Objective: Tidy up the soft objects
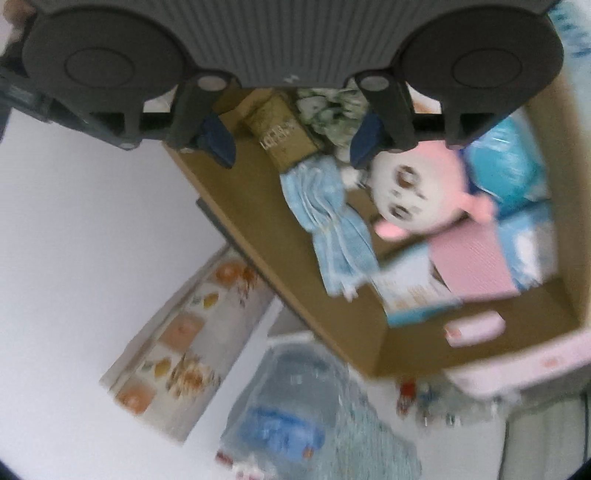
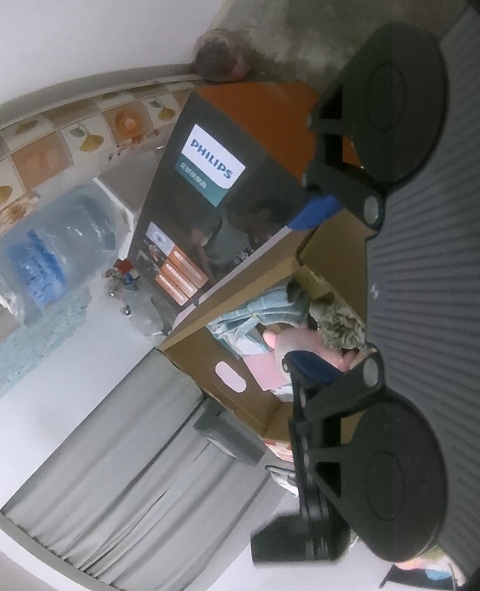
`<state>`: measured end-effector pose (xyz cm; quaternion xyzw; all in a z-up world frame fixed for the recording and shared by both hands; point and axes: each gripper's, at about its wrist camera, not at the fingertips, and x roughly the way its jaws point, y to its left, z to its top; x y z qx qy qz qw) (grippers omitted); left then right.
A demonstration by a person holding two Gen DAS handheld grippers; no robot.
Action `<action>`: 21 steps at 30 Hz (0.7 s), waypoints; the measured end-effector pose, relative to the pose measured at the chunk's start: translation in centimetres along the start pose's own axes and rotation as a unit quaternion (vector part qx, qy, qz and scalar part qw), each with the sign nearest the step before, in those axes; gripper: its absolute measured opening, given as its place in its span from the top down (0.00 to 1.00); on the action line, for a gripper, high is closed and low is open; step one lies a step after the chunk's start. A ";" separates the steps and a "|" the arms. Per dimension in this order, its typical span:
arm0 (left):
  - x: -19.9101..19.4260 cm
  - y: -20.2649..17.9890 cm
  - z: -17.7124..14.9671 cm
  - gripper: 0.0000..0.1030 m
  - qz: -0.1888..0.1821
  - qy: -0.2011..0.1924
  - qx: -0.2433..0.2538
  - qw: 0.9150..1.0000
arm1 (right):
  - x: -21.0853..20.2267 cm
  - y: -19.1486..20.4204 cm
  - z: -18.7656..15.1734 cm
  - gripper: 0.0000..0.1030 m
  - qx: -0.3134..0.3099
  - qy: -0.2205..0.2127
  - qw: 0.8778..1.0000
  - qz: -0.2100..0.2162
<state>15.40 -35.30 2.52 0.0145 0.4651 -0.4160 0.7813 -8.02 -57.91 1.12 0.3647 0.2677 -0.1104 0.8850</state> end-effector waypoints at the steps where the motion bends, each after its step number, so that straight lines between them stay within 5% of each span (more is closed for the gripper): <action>1: -1.7 0.3 -0.2 0.26 0.003 -0.018 0.006 1.000 | 0.0 0.5 -0.2 0.26 -0.006 -0.005 1.000 -0.002; 6: -9.3 2.0 -2.2 0.11 0.042 -0.101 0.032 0.993 | -0.6 4.0 -1.3 0.16 -0.057 -0.040 0.997 -0.019; 11: -15.4 4.1 -6.2 0.00 0.137 -0.169 0.053 0.975 | -1.1 7.8 -2.8 0.05 -0.110 -0.066 0.991 -0.028; 14: -17.2 5.3 -8.8 0.00 0.198 -0.182 0.047 0.962 | -1.4 10.4 -4.0 0.01 -0.144 -0.079 0.986 -0.033; 21: -19.3 7.9 -13.8 0.00 0.267 -0.194 -0.001 0.944 | -0.7 17.1 -7.5 0.01 -0.230 -0.078 0.968 -0.067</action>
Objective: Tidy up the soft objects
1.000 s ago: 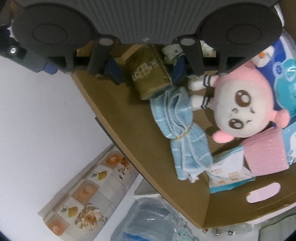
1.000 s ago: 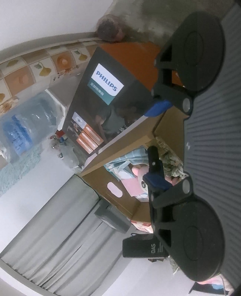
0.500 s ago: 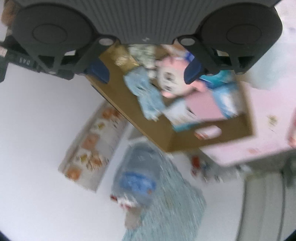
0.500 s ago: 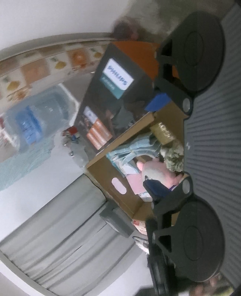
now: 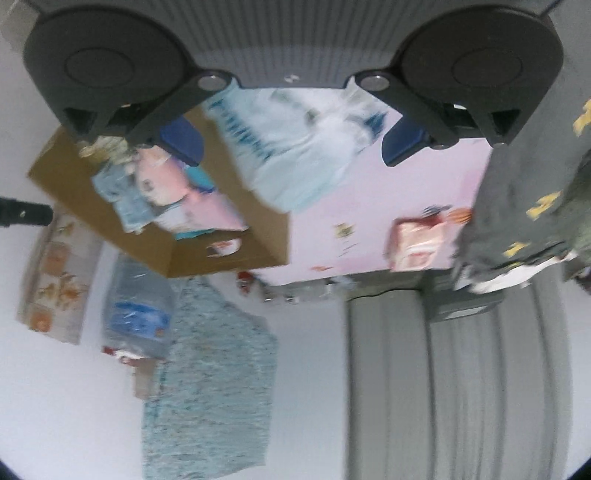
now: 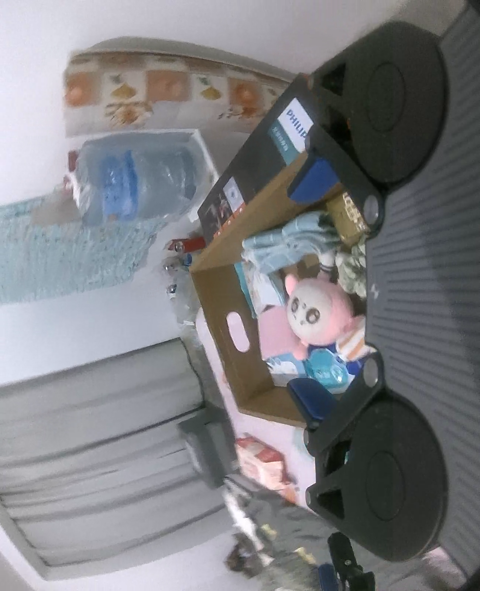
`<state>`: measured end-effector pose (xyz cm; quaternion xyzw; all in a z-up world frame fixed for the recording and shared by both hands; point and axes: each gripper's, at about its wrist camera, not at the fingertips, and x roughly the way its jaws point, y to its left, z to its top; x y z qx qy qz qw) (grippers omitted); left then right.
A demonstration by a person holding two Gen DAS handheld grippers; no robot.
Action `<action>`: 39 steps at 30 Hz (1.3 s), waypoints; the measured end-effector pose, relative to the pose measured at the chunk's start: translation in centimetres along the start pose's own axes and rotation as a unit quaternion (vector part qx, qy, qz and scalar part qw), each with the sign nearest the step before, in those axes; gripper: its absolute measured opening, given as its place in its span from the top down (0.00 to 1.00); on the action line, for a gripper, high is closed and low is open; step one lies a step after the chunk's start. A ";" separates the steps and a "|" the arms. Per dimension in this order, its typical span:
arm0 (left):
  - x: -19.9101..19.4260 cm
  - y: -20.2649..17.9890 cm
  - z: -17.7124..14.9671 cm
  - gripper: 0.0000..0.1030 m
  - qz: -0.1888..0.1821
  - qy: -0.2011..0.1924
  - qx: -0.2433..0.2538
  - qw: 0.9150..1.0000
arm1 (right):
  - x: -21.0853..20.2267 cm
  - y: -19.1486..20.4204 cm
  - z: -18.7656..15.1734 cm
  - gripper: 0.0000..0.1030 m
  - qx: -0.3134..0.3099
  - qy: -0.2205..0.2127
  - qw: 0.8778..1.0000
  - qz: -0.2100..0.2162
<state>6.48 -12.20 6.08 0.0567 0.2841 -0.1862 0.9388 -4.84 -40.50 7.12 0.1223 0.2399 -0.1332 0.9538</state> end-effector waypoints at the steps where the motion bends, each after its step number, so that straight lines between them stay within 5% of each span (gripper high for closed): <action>1: -0.1 0.5 -0.6 0.00 0.007 0.003 -0.003 1.000 | -0.1 1.0 -0.2 0.01 -0.013 0.003 1.000 -0.002; 16: -1.8 3.7 -5.0 0.00 0.084 0.036 -0.073 0.993 | -1.6 8.1 -3.1 0.01 -0.098 0.019 0.990 -0.098; 19: -1.1 3.7 -4.7 0.00 0.057 0.064 -0.087 0.992 | -2.2 8.4 -2.8 0.01 -0.110 0.017 0.988 -0.105; 27: -1.1 2.7 -5.6 0.00 0.042 0.086 -0.106 0.990 | -2.4 8.0 -4.2 0.01 -0.060 0.064 0.996 0.009; 39: -1.2 0.2 -5.6 0.00 0.042 0.097 -0.070 0.992 | 0.1 10.0 -6.6 0.01 -0.091 0.137 0.985 0.043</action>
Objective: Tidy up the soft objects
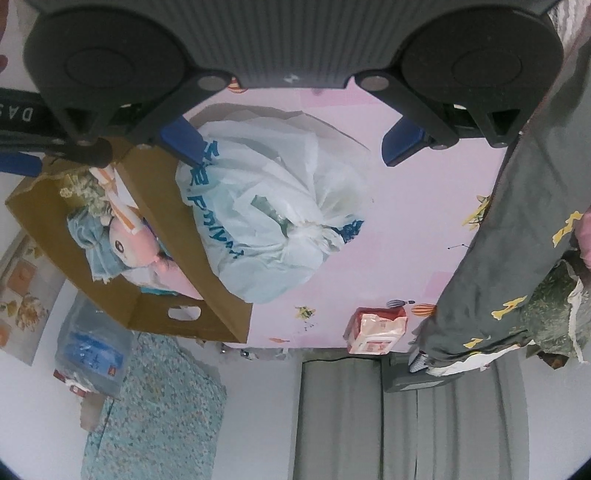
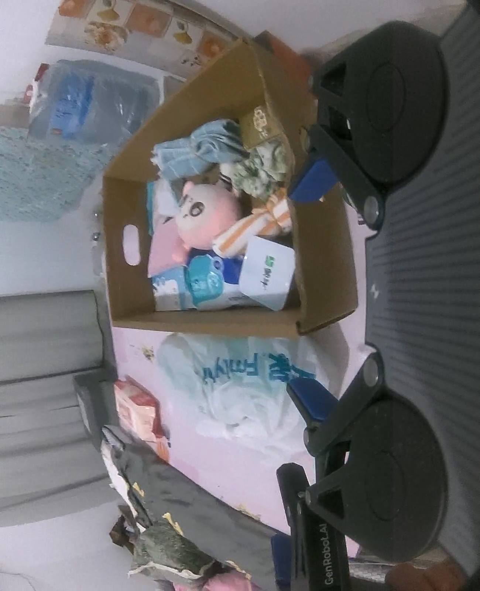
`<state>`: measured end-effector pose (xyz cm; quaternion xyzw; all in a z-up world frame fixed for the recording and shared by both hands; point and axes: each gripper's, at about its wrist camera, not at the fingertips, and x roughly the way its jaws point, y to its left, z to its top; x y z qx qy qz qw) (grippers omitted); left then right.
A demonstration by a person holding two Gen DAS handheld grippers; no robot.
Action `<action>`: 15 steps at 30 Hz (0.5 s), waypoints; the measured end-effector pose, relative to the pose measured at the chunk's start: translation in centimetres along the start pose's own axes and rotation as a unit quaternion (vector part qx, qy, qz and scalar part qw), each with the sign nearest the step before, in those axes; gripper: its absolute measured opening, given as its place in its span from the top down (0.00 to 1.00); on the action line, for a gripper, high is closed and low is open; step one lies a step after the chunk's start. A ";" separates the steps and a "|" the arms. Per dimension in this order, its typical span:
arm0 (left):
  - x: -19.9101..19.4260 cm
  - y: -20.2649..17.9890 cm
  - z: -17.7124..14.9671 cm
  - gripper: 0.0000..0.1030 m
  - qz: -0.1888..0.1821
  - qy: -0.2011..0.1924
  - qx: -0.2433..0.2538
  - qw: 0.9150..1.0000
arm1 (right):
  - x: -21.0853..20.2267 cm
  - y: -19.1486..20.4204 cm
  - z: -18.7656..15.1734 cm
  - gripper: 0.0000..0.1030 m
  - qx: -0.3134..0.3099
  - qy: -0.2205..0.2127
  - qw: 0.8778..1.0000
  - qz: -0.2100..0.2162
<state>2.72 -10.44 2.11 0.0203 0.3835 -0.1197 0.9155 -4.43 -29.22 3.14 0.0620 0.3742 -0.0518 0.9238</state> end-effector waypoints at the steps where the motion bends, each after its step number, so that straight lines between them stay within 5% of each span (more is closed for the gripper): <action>1: 0.1 -0.1 0.0 0.00 -0.001 0.002 0.001 1.000 | 0.1 -0.1 -0.1 0.01 0.000 0.002 1.000 0.002; 15: 1.1 -1.3 0.2 0.00 0.010 0.014 0.011 1.000 | 1.0 -0.8 -0.1 0.01 0.001 0.016 1.000 0.006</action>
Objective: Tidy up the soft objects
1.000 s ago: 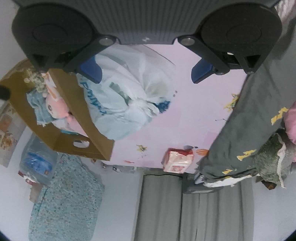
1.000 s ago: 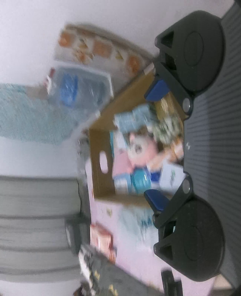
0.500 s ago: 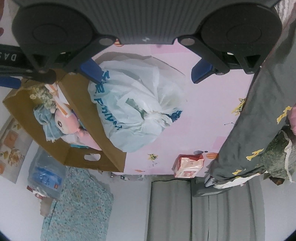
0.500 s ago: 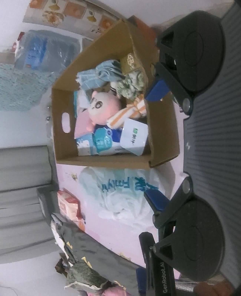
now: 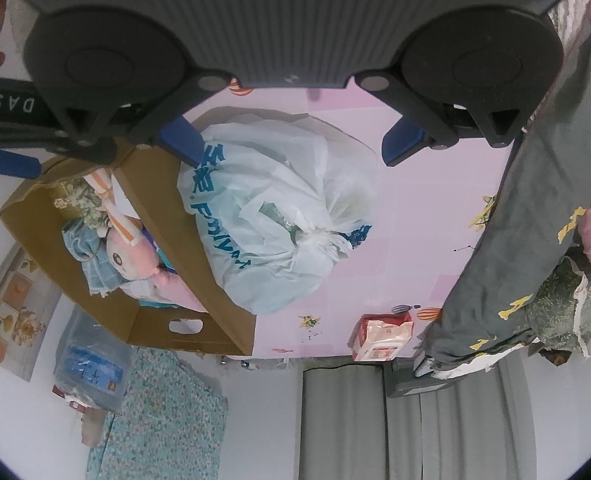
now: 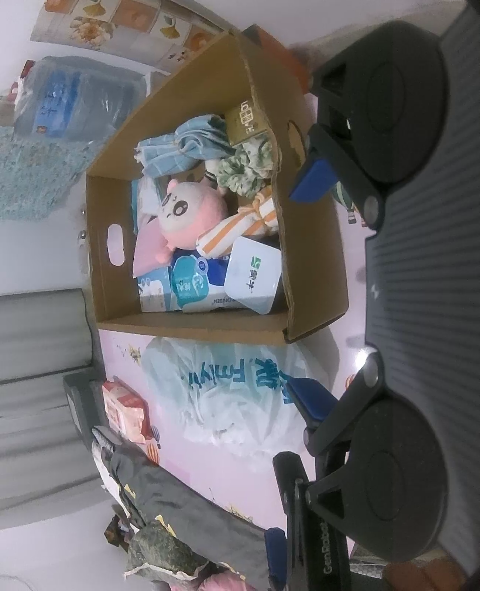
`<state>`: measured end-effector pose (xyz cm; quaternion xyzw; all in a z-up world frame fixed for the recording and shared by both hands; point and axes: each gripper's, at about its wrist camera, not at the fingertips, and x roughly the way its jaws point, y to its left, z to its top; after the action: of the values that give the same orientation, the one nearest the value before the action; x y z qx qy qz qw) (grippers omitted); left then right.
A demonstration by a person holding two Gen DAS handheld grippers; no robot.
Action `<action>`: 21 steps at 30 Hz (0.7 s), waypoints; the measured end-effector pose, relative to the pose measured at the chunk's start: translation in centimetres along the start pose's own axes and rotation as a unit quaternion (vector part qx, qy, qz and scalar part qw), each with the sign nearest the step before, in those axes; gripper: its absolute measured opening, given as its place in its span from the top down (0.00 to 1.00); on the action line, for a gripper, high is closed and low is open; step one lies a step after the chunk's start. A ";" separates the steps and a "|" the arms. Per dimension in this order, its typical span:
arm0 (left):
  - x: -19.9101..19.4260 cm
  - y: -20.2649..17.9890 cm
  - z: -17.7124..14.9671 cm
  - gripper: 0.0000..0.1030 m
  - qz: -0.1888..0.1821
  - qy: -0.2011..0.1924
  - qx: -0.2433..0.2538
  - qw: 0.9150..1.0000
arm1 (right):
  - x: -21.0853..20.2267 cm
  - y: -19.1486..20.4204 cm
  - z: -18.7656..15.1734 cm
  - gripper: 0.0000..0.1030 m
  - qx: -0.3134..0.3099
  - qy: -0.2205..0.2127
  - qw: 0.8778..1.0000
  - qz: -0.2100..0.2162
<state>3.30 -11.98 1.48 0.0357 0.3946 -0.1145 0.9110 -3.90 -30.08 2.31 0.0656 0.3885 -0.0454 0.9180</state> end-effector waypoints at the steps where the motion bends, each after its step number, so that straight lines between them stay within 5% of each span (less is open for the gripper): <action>1: 0.1 0.0 0.0 0.00 0.000 0.001 0.000 1.000 | 0.0 0.0 0.0 0.01 -0.001 0.000 1.000 0.000; 21: 0.7 -0.1 0.1 0.00 0.004 0.010 0.000 1.000 | 0.7 0.0 0.3 0.01 -0.002 0.007 1.000 0.000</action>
<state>3.83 -12.19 1.06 0.0382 0.4040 -0.1107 0.9072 -3.26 -30.17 2.01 0.0642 0.3947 -0.0444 0.9155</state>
